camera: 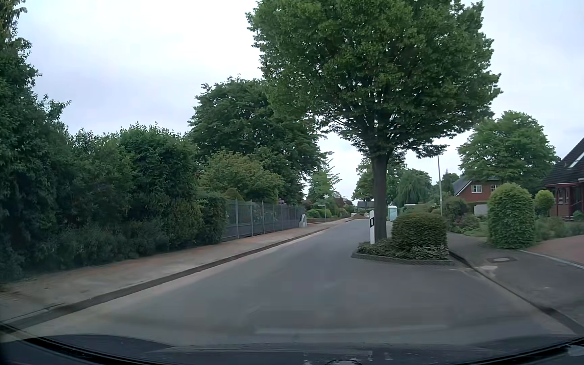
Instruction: Follow the waypoints while adhering to traffic rules and regulations
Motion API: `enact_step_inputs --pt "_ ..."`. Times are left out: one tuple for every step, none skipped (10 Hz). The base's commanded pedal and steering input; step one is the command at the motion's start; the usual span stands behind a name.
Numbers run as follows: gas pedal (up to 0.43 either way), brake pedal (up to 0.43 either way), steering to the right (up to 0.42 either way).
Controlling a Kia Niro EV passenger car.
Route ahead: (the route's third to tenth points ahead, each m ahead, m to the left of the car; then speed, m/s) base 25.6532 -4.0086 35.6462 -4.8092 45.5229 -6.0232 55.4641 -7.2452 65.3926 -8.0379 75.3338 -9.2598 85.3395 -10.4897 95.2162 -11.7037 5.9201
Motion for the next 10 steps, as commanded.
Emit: enact_step_inputs --pt "0.079 0.0 -0.125" --pt "0.079 0.0 -0.119" --pt "0.079 0.0 -0.108" --pt "0.079 0.0 -0.084" --pt "0.079 0.0 -0.065" --pt "0.098 0.0 -0.045" --pt "0.098 0.0 -0.028" --pt "0.098 0.0 -0.012" --pt "0.098 0.0 0.004" --pt "0.098 0.0 0.021"
